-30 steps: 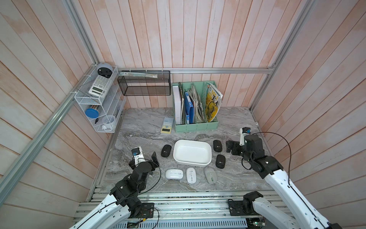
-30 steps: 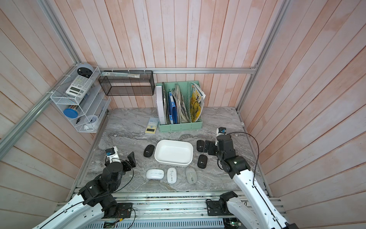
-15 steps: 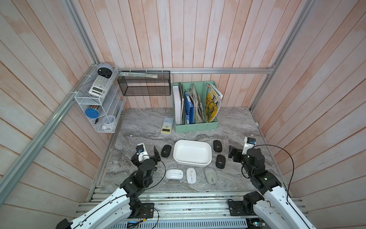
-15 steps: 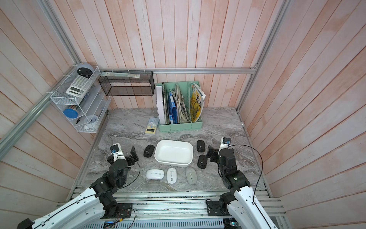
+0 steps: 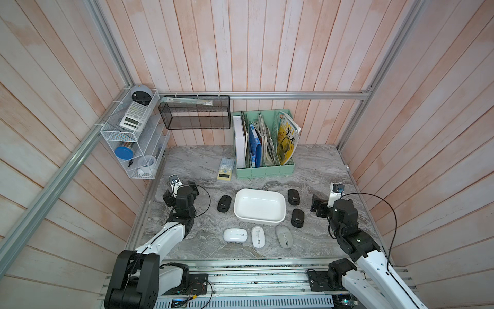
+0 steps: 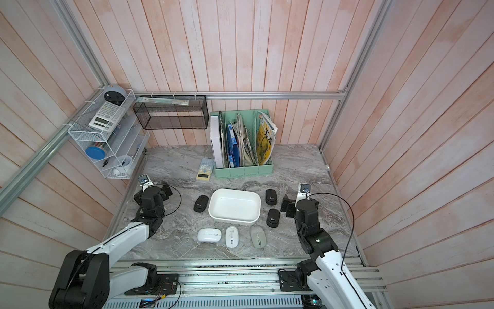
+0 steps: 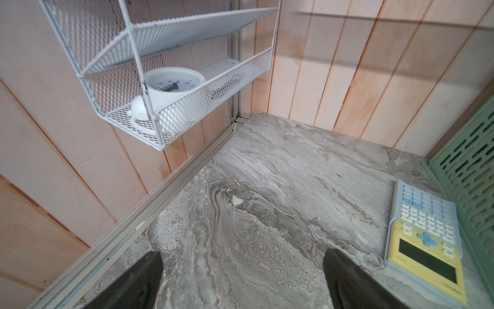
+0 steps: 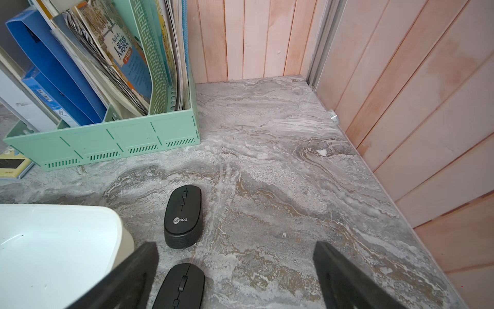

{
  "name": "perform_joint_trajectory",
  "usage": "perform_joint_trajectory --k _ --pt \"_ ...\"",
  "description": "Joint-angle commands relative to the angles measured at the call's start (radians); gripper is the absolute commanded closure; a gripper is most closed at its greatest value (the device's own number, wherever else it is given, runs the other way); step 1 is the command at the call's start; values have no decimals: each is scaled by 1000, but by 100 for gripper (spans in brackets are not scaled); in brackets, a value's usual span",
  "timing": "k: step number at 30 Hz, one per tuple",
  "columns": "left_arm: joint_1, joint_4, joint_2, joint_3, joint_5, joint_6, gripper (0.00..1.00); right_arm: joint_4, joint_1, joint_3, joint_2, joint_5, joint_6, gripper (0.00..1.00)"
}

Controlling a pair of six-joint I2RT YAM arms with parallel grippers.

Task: Take out the mouse from the storage box
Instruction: Reset both arms

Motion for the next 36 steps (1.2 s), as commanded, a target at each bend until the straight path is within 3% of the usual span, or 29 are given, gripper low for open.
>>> perform_joint_trajectory --k 1,3,7,12,17,19,21,23,25,26,36 --pt "16 167 26 -20 116 80 0 -11 3 12 -16 32 -37 2" --pt "18 208 47 -20 121 107 0 4 3 6 -12 47 -44 2" --pt "20 113 30 -17 99 110 0 40 3 -6 10 54 -51 2" --pt "25 324 139 -93 78 145 0 150 3 -51 68 75 -63 2" --pt "87 443 229 -114 177 100 0 375 2 -128 166 113 -131 2" --pt "111 627 340 -139 215 98 0 528 -1 -181 222 135 -173 2" --pt "113 453 277 -106 228 79 0 681 -8 -232 295 159 -208 2" --pt "114 545 327 -111 222 91 0 791 -15 -256 365 204 -207 2" --pt "115 432 296 -81 226 81 0 834 -22 -248 444 236 -216 3" --pt "115 467 308 -89 226 83 0 841 -26 -237 478 241 -226 2" --pt "113 494 317 -97 218 88 0 1224 -98 -226 825 40 -306 3"
